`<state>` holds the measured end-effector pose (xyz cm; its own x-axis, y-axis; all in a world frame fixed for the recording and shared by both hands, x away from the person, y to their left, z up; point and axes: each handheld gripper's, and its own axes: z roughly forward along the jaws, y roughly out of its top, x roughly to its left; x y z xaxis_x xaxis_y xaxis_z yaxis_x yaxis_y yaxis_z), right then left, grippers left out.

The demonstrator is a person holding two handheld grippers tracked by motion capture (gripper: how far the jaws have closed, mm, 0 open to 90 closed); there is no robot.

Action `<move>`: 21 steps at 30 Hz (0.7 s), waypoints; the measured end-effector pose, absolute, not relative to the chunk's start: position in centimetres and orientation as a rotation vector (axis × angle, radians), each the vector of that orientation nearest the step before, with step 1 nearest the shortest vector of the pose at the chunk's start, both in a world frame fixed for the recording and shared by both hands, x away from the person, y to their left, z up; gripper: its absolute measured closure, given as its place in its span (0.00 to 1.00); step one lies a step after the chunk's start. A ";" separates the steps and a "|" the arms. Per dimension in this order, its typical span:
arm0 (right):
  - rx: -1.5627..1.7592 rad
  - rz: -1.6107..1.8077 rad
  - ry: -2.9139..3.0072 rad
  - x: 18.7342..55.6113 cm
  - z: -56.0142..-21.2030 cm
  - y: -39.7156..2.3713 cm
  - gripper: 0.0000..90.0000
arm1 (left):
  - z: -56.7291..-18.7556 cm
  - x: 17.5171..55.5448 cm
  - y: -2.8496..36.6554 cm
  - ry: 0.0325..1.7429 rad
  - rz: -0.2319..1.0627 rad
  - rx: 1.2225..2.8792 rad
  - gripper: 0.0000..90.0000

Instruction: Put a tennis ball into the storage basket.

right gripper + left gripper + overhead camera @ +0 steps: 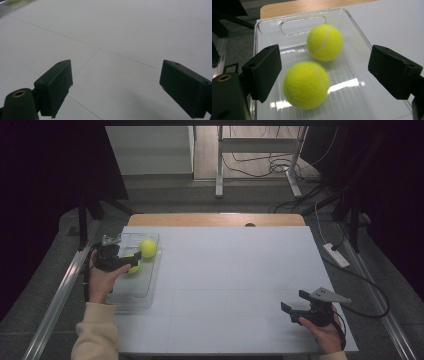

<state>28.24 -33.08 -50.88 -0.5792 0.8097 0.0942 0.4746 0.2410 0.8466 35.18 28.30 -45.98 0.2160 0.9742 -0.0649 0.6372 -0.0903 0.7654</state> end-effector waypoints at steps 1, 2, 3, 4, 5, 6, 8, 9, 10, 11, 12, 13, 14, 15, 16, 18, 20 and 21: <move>1.181 1.271 2.157 28.2 -50.9 -33.1 0.12 | -46.0 35.2 28.3 1.497 0.627 1.808 0.14; 1.181 1.271 2.157 28.2 -50.9 -33.1 0.12 | -45.9 35.1 28.3 1.490 0.617 1.803 0.14; 1.181 1.271 2.157 28.2 -50.9 -33.1 0.12 | -45.8 35.1 28.4 1.477 0.603 1.791 0.14; 1.181 1.271 2.157 28.3 -50.9 -33.1 0.12 | -45.7 34.9 28.5 1.463 0.596 1.784 0.14; 1.182 1.270 2.158 28.3 -50.9 -33.1 0.12 | -45.6 34.9 28.4 1.455 0.597 1.776 0.15; 1.180 1.271 2.157 28.3 -50.9 -33.1 0.12 | -45.5 34.8 28.4 1.446 0.598 1.777 0.15; 1.181 1.273 2.155 28.3 -50.9 -33.1 0.12 | -45.5 34.7 28.3 1.427 0.583 1.772 0.15; 1.183 1.272 2.154 28.3 -50.9 -33.2 0.12 | -45.5 34.7 28.3 1.427 0.583 1.772 0.15; 1.183 1.272 2.154 28.3 -50.9 -33.2 0.12 | -45.4 34.7 28.3 1.419 0.579 1.772 0.15; 1.183 1.277 2.153 28.4 -50.9 -33.2 0.12 | -45.3 34.5 28.2 1.401 0.571 1.774 0.15; 1.184 1.278 2.153 28.4 -50.9 -33.2 0.12 | -45.3 34.5 28.2 1.401 0.571 1.774 0.15; 1.184 1.279 2.154 28.4 -51.0 -33.2 0.12 | -45.2 34.4 28.2 1.389 0.570 1.771 0.15; 1.184 1.279 2.154 28.4 -51.0 -33.2 0.12 | -45.2 34.4 28.2 1.383 0.566 1.769 0.15; 1.184 1.280 2.155 28.4 -51.0 -33.2 0.12 | -45.1 34.2 28.2 1.368 0.551 1.761 0.15; 1.187 1.281 2.154 28.4 -51.0 -33.3 0.12 | -45.1 34.2 28.3 1.359 0.537 1.755 0.15; 1.191 1.283 2.151 28.4 -51.0 -33.4 0.12 | -45.0 34.1 28.3 1.347 0.521 1.745 0.15; 1.197 1.289 2.146 28.5 -51.0 -33.5 0.12 | -45.0 34.0 28.2 1.342 0.513 1.744 0.15; 1.200 1.293 2.145 28.5 -51.0 -33.5 0.12 | -45.1 34.0 28.2 1.334 0.503 1.745 0.15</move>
